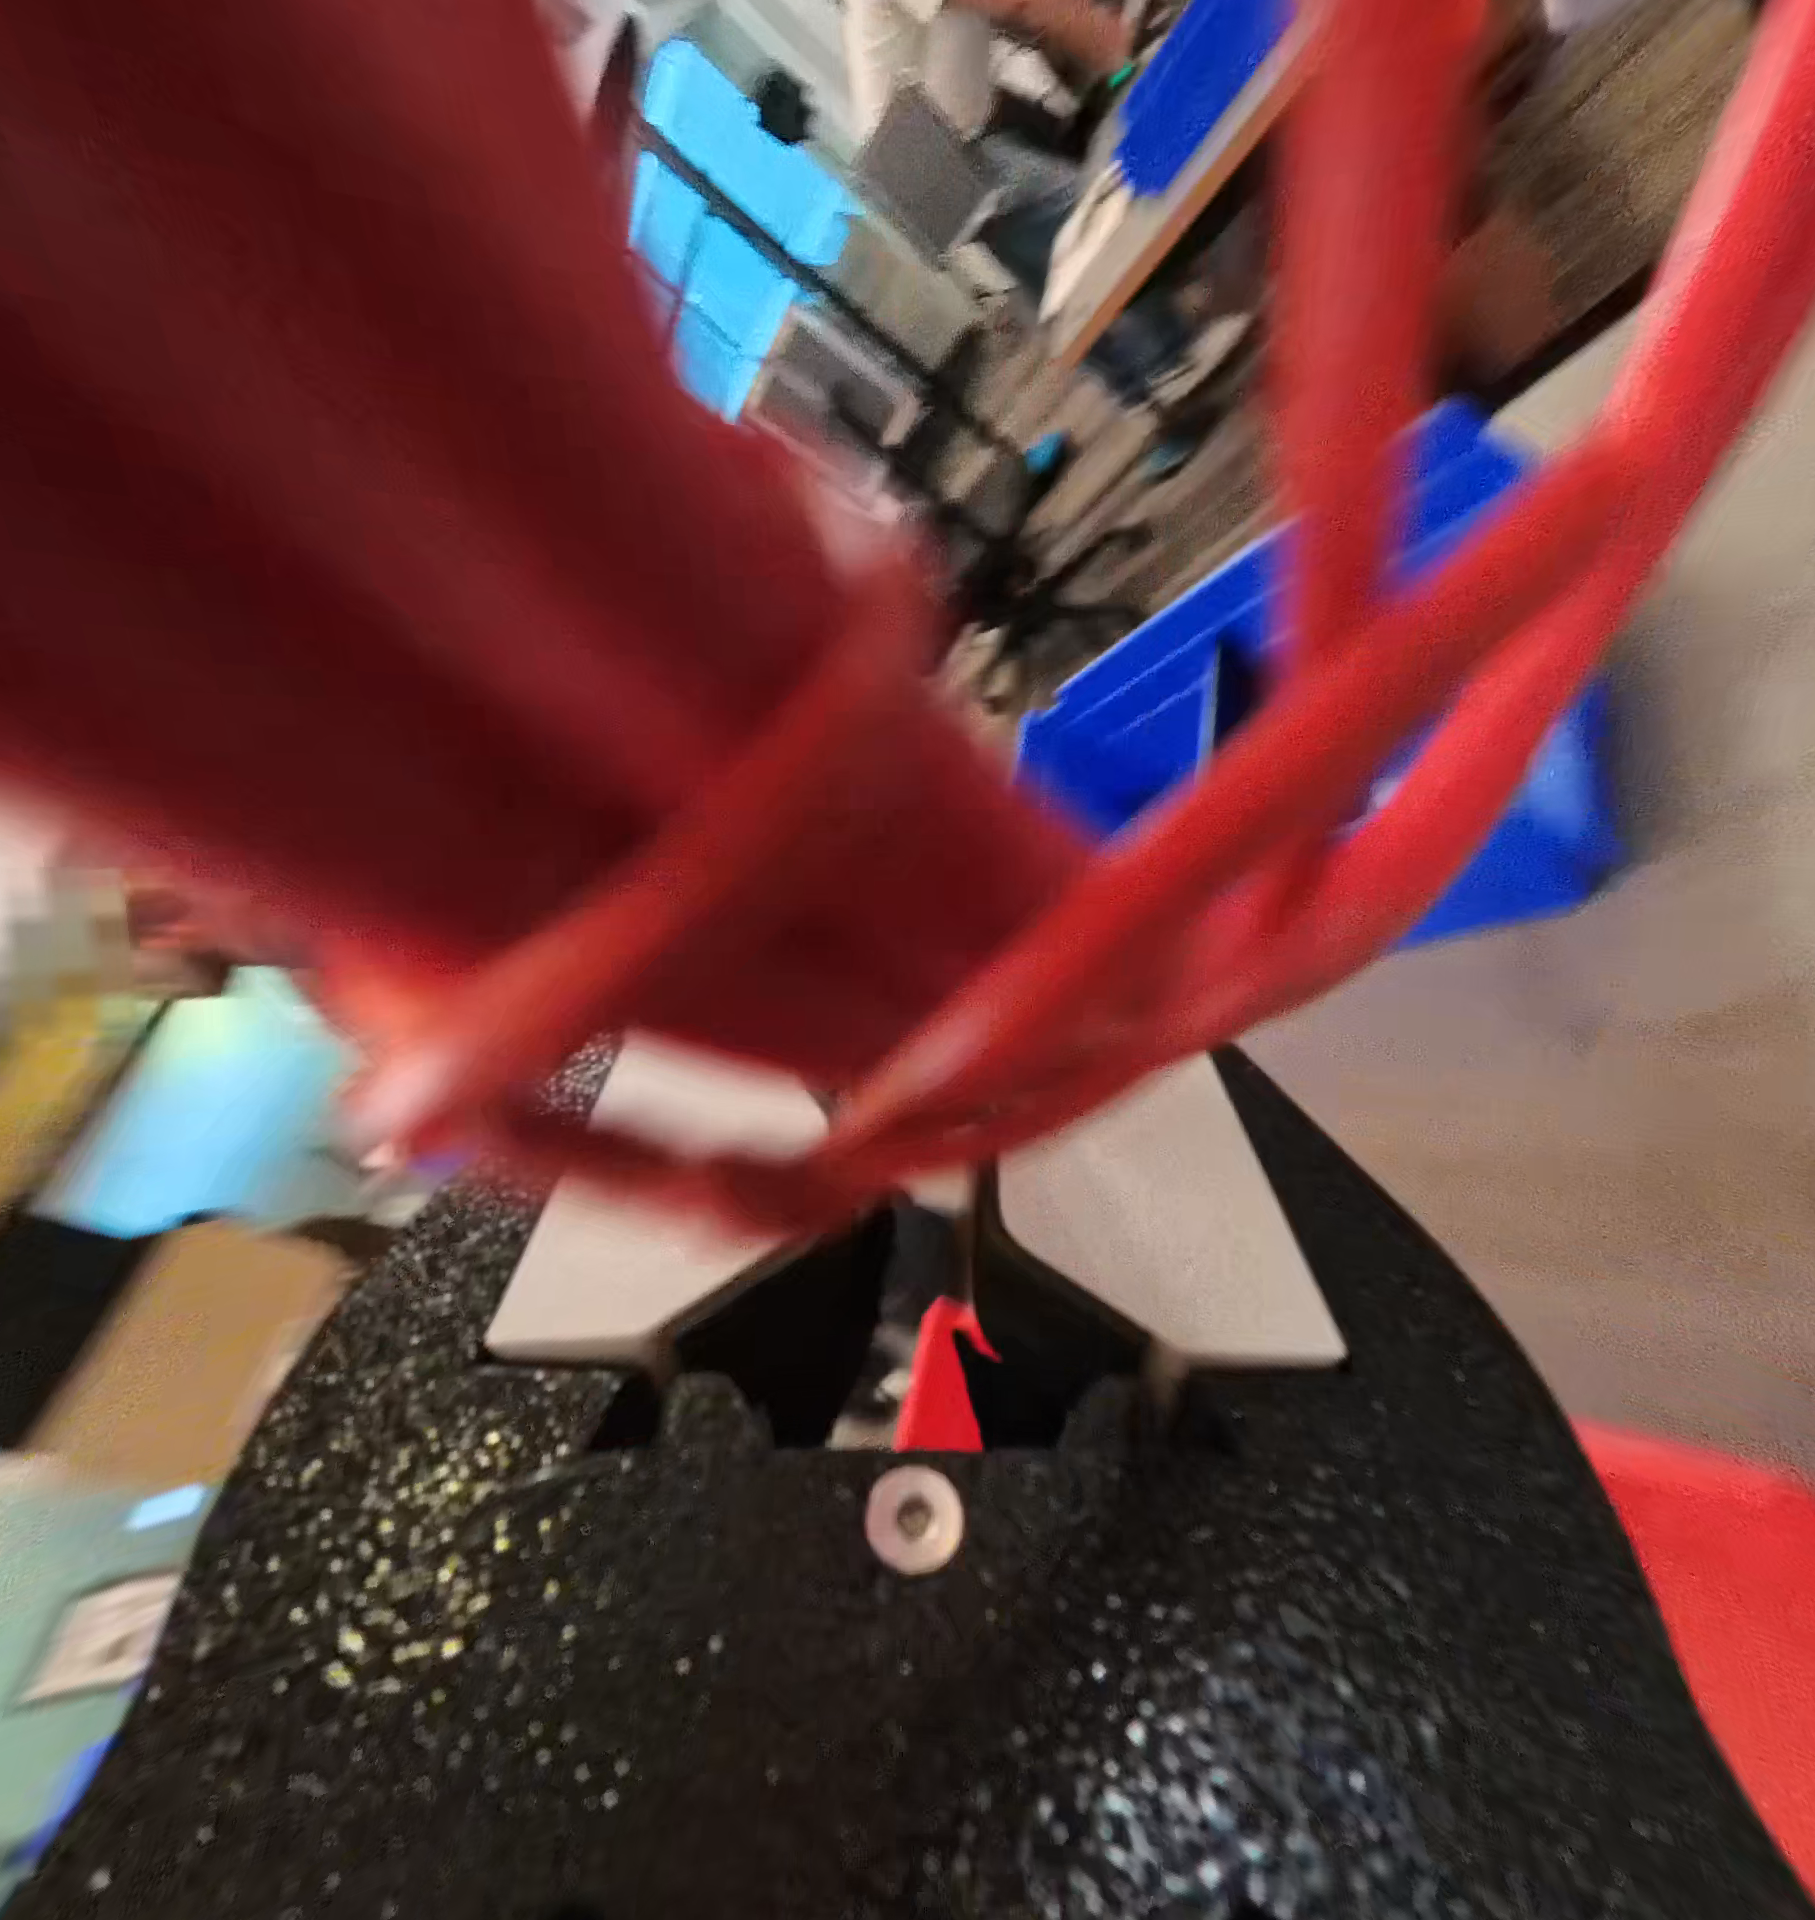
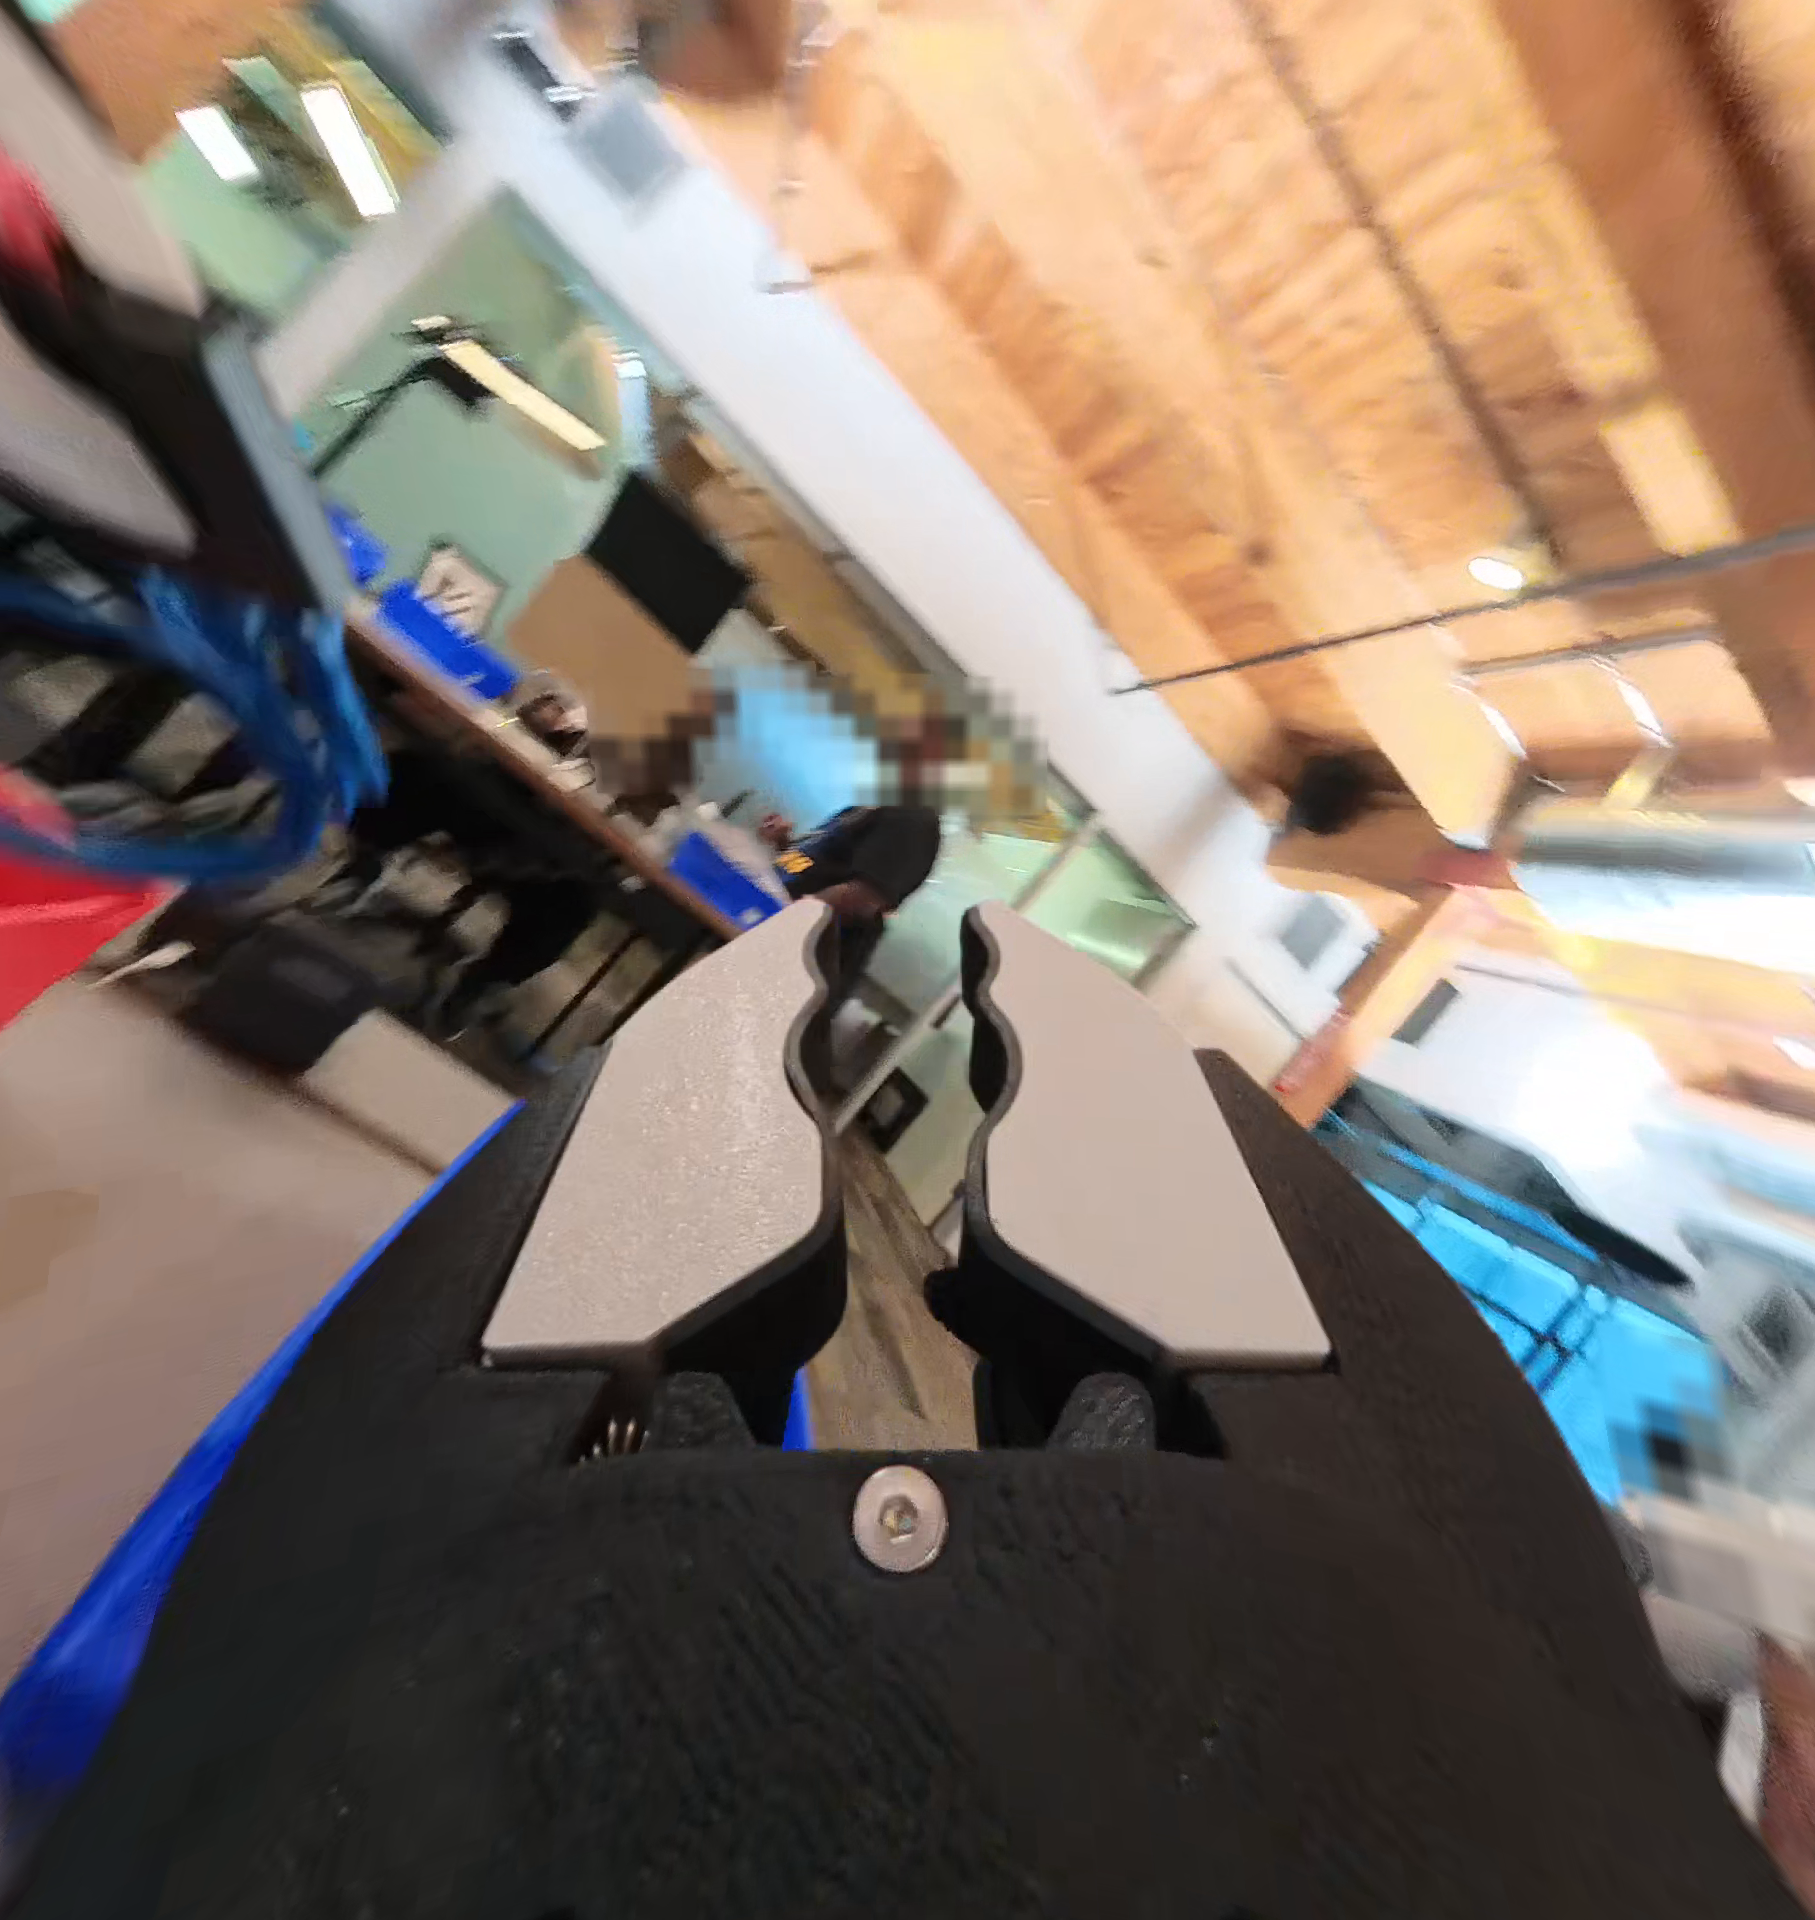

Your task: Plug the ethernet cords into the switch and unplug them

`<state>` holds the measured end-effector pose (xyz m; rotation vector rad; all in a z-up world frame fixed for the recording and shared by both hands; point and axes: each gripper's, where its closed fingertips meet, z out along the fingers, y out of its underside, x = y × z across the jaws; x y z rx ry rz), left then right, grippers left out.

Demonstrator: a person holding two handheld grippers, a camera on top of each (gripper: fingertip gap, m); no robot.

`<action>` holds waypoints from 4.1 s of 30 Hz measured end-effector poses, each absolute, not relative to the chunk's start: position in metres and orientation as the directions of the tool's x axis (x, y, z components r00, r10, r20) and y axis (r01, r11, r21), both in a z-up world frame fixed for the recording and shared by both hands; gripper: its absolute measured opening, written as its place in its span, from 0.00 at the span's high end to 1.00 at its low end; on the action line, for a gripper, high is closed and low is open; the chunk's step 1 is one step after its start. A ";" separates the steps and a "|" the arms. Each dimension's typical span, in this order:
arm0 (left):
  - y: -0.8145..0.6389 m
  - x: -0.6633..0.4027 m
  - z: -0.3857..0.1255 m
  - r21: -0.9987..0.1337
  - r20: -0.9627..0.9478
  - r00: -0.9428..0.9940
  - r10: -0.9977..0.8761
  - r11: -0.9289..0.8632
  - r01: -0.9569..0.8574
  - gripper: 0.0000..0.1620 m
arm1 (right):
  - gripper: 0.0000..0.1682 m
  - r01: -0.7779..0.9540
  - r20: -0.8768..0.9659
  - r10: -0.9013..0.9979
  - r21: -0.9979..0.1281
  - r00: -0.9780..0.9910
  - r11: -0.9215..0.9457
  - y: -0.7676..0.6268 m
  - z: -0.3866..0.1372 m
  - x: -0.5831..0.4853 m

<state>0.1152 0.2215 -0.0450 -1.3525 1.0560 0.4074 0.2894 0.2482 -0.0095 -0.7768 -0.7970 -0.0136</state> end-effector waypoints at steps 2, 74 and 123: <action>0.265 0.148 -0.028 -0.732 -0.652 0.584 -0.484 0.198 -0.652 0.87 | 0.88 0.234 0.546 0.249 -0.665 0.800 0.709 0.259 0.010 0.321; 0.187 -0.002 -0.132 -0.849 -0.253 0.945 -0.206 -0.422 -0.319 0.46 | 0.92 0.022 0.356 0.743 -0.908 0.566 0.419 0.289 -0.068 0.234; 0.076 -0.123 -0.252 -0.888 -0.105 0.950 0.292 -0.459 0.043 0.43 | 0.88 0.453 0.470 0.232 -0.883 0.852 0.126 0.344 -0.151 0.293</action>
